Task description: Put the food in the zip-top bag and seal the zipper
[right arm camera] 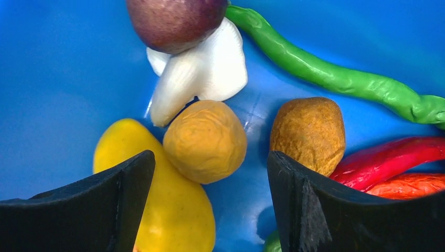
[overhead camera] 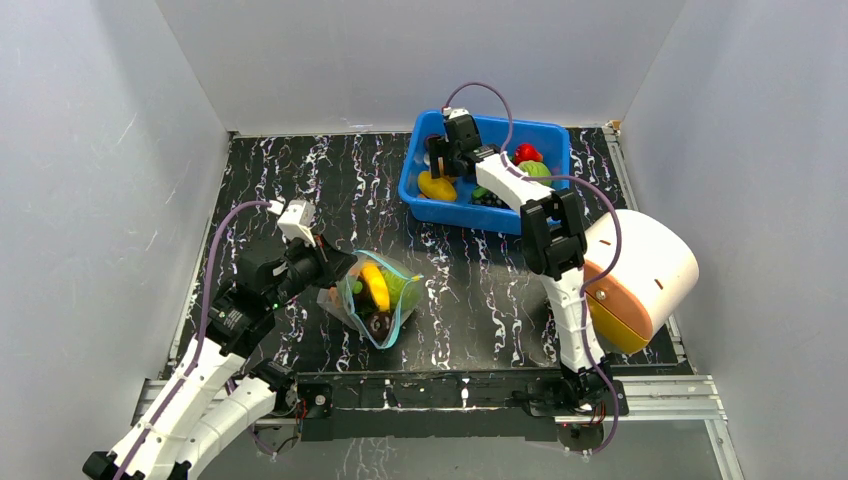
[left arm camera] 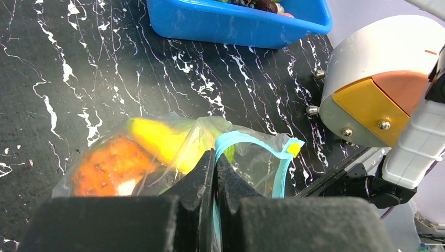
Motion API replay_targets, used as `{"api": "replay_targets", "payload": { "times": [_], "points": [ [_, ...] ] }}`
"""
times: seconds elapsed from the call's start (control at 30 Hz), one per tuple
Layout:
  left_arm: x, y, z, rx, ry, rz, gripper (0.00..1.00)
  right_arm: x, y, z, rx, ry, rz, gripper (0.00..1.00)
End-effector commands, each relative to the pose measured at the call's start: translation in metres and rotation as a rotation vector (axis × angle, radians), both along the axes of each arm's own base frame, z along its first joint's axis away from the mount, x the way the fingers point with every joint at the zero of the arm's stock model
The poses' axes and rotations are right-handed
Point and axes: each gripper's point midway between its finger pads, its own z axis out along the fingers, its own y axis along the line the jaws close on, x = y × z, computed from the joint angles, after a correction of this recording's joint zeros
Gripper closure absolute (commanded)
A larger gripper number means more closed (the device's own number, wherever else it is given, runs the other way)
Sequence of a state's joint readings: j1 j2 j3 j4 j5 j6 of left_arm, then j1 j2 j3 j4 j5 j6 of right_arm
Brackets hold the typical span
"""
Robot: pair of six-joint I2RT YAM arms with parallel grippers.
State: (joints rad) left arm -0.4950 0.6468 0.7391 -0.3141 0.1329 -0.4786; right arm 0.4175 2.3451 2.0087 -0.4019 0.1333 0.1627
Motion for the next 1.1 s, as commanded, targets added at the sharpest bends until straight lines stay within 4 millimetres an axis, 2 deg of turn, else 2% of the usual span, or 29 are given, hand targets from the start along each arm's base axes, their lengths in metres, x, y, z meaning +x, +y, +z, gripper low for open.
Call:
{"api": "replay_targets", "payload": {
  "times": [0.0, 0.17, 0.4, 0.57, 0.8, 1.07],
  "points": [
    [0.003, -0.003, 0.022, -0.02, -0.061, -0.011, 1.0, 0.017, 0.001, 0.018, 0.019, -0.058, 0.006, 0.22],
    [0.004, -0.004, 0.02, -0.026, -0.053, -0.011, 1.0, 0.019, 0.003, 0.007, 0.014, -0.043, 0.021, 0.24],
    [0.004, -0.005, 0.023, -0.027, -0.055, -0.013, 1.0, 0.022, 0.003, 0.001, 0.018, -0.041, 0.038, 0.36],
    [0.004, -0.004, 0.023, -0.023, -0.053, -0.012, 1.0, 0.024, 0.004, 0.004, 0.024, -0.048, 0.048, 0.44],
    [0.003, -0.004, 0.026, -0.028, -0.058, -0.012, 1.0, 0.026, 0.001, 0.019, 0.018, -0.077, 0.05, 0.56],
    [0.001, -0.003, 0.025, -0.035, -0.053, -0.009, 1.0, 0.024, -0.003, 0.043, 0.016, -0.111, 0.052, 0.63]
  ]
}}
